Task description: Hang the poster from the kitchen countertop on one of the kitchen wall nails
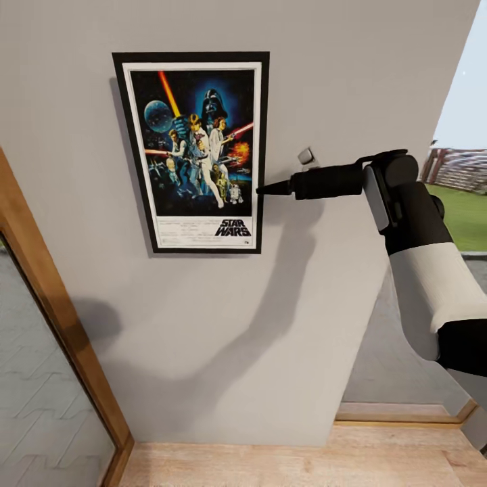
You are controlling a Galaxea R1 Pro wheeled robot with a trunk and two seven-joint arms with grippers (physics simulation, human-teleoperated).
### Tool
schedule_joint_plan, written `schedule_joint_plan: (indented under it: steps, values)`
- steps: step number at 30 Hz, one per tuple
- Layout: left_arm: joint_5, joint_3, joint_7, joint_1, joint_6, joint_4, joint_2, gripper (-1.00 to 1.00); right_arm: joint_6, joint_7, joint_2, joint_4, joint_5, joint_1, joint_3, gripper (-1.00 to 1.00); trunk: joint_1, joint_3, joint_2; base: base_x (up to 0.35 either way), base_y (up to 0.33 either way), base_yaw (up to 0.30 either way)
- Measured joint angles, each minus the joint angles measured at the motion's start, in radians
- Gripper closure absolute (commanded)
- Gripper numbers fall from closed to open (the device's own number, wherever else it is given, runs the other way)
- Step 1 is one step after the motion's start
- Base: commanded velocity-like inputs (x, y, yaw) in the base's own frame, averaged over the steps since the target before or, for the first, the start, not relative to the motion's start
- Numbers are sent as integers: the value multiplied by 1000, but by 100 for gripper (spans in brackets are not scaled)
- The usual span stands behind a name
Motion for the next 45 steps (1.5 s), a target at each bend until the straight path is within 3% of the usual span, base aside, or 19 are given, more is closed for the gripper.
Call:
schedule_joint_plan:
  steps: [9,10,12,18,24,32,33,35,41,42,45]
  values:
    - [0,0,0,0,1,0,0,-100,-1,5,-6,-3,-4,5,3,-100,0,0,0,-71,-1,0]
    - [0,1,0,0,1,0,0,-100,-1,8,-6,-77,-5,86,1,-100,0,1,0,-189,0,0]
    - [0,1,0,0,1,0,0,-100,-2,9,-7,-164,-6,176,1,-100,0,3,0,-251,0,0]
    - [0,1,1,0,1,0,1,-100,-6,8,-8,-261,-7,337,-4,-100,0,13,0,-167,0,0]
    - [0,1,1,0,1,0,1,-100,-50,7,-8,-285,-6,506,-42,-100,0,22,0,-34,0,0]
    - [0,1,3,-1,2,0,2,-100,-198,7,-22,-286,-5,729,-81,-100,0,34,-1,-7,0,0]
    - [0,2,4,0,3,-1,2,-100,-237,7,-31,-285,-4,790,-103,-100,0,35,-2,-1,0,0]
    - [0,1,4,-1,3,-1,1,-100,-264,6,-36,-284,-5,840,-121,-100,0,37,-2,0,0,0]
    - [0,1,6,-1,3,-1,2,-100,-292,7,-51,-282,1,902,-137,-100,0,39,-2,0,0,0]
    - [0,2,7,-1,3,-1,2,-100,-312,6,-54,-280,3,953,-139,-100,0,38,-2,0,0,0]
    - [0,1,7,-1,3,-1,2,-100,-369,5,-55,-263,3,1010,-141,-100,0,41,-2,0,0,0]
